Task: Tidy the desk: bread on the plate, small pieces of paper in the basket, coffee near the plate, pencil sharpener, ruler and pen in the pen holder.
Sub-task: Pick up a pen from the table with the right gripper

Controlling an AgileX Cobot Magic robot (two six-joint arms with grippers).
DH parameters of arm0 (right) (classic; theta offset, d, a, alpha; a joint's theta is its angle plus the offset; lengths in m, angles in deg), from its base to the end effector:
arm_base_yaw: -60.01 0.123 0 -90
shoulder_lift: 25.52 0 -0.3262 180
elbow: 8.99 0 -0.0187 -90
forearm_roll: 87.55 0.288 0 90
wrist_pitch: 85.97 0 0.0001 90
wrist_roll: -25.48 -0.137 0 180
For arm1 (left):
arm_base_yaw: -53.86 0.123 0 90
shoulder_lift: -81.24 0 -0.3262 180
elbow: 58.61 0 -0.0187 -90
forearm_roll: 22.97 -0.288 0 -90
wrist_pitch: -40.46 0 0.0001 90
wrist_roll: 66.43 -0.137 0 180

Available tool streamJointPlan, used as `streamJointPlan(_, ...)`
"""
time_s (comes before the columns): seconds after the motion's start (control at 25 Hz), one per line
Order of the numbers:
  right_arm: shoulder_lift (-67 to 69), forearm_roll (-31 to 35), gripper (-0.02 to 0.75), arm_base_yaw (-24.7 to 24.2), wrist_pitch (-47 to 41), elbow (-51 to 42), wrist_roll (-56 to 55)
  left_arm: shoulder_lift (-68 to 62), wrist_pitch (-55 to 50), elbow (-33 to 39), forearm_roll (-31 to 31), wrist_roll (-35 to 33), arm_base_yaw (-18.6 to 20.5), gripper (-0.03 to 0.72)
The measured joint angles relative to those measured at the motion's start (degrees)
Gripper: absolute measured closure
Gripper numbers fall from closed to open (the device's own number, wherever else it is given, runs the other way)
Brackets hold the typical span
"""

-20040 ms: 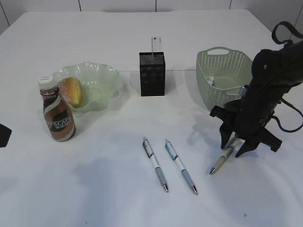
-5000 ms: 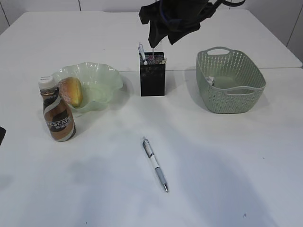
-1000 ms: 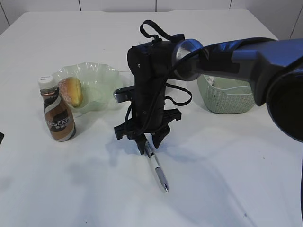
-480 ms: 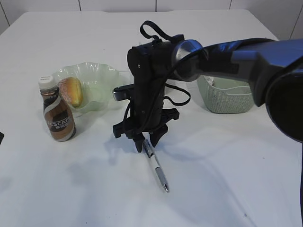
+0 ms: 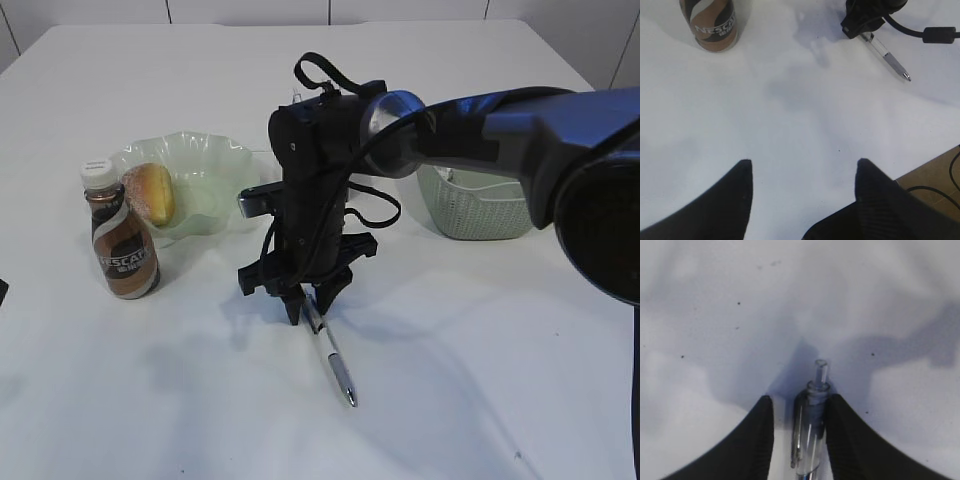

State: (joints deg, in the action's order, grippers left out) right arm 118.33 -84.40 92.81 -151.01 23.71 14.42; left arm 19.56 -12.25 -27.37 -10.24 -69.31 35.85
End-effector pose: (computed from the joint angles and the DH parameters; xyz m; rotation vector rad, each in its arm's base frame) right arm 0.4568 0.3025 0.0924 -0.5512 3.0474 0.1112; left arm 0.1934 -0.0882 0.3037 0.3615 2.5255 -0.3809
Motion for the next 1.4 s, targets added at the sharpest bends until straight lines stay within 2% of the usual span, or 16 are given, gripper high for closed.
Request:
streamJointPlan(0.08, 0.1, 0.0, 0.430, 0.0, 0.0, 0.0, 0.0, 0.0, 0.0, 0.0, 0.0, 0.0, 0.0, 0.232)
streamJointPlan(0.12, 0.1, 0.0, 0.481, 0.0, 0.0, 0.0, 0.0, 0.0, 0.0, 0.0, 0.0, 0.0, 0.0, 0.232)
streamJointPlan(0.24, 0.1, 0.0, 0.546, 0.0, 0.0, 0.0, 0.0, 0.0, 0.0, 0.0, 0.0, 0.0, 0.0, 0.232)
streamJointPlan(0.52, 0.1, 0.0, 0.605, 0.0, 0.0, 0.0, 0.0, 0.0, 0.0, 0.0, 0.0, 0.0, 0.0, 0.232)
streamJointPlan(0.88, 0.1, 0.0, 0.624, 0.0, -3.3, 1.2, 0.1, 0.0, 0.0, 0.0, -0.1, 0.0, 0.0, 0.232)
streamJointPlan(1.32, -9.3, 0.1, 0.624, -0.1, -4.7, 12.6, 3.0, 0.0, 0.0, 0.0, -0.2, 0.0, 0.0, 0.232)
streamJointPlan(1.4, -11.3, -0.1, 0.624, -0.6, -4.4, 17.1, 3.4, 0.0, 0.0, 0.0, -0.2, 0.0, 0.0, 0.232)
